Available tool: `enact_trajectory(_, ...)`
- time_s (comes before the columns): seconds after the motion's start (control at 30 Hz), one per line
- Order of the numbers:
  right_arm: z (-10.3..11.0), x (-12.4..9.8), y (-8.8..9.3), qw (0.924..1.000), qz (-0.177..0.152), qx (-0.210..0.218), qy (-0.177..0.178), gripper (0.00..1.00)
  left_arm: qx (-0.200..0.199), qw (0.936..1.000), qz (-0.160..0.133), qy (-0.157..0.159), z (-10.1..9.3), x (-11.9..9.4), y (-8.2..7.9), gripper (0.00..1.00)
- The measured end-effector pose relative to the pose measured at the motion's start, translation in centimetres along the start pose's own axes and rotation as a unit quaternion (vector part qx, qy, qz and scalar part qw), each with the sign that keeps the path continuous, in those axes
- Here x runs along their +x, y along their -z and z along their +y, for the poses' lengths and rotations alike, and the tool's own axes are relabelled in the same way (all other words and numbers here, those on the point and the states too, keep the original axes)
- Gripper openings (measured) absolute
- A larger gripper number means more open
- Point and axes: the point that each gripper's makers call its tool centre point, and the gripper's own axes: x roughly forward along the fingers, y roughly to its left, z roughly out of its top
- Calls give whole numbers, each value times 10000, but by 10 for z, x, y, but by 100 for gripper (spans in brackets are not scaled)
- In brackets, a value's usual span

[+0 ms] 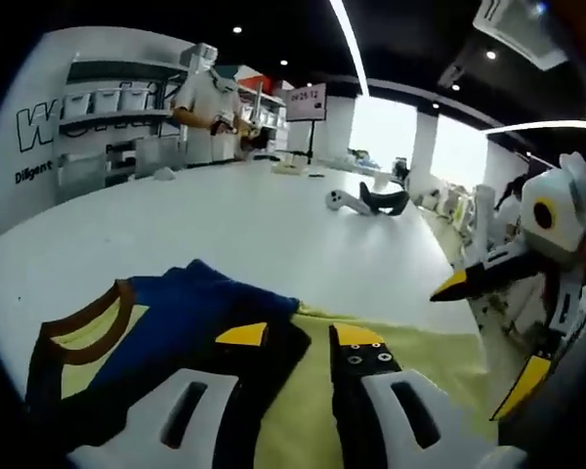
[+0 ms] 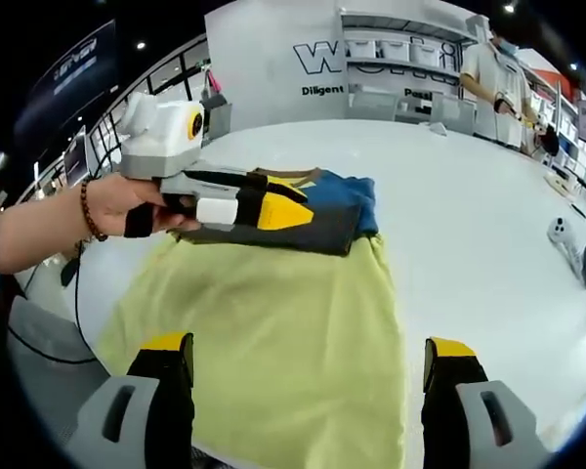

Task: Fold the garment on the visible template until the final outline fits inside the template.

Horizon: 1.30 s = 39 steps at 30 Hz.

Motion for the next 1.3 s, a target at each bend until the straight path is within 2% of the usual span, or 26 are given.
enact_trajectory(0.03,-1,-1,-1,10000,-11,-7,25,96,191,9998,85,-78,1,-5,3,20)
enact_trajectory(0.17,-3,-5,-3,10000,-54,-34,60,96,189,9998,66,-61,-2,-19,3,24)
enact_trajectory(0.23,-4,-6,-2,9999,-48,-32,98,96,338,9990,62,-299,3,-28,3,22)
enact_trajectory(0.27,-4,-6,-2,9999,-50,-39,98,96,480,9983,122,-293,2,-33,5,22)
enact_trajectory(0.37,-3,-6,-1,9999,-59,-30,97,96,365,9988,142,-281,0,-46,7,24)
enact_trajectory(0.43,-2,-6,-1,9999,-75,-16,84,96,480,9981,159,-355,0,-55,7,26)
enact_trajectory(0.57,-2,-7,-1,9999,-101,23,86,96,318,9988,116,-357,-4,-72,9,31)
enact_trajectory(0.67,-3,-7,0,9999,-102,57,99,96,348,9985,116,-398,-6,-83,10,36)
enact_trajectory(0.9,-6,-8,1,9997,-161,70,145,96,343,9975,173,-600,-10,-112,19,40)
enact_trajectory(1.2,-4,-9,4,9998,-126,68,137,95,119,9949,292,-963,-13,-154,37,39)
enact_trajectory(1.3,-4,-10,4,9997,-143,100,147,92,-107,9932,254,-1132,-11,-164,40,39)
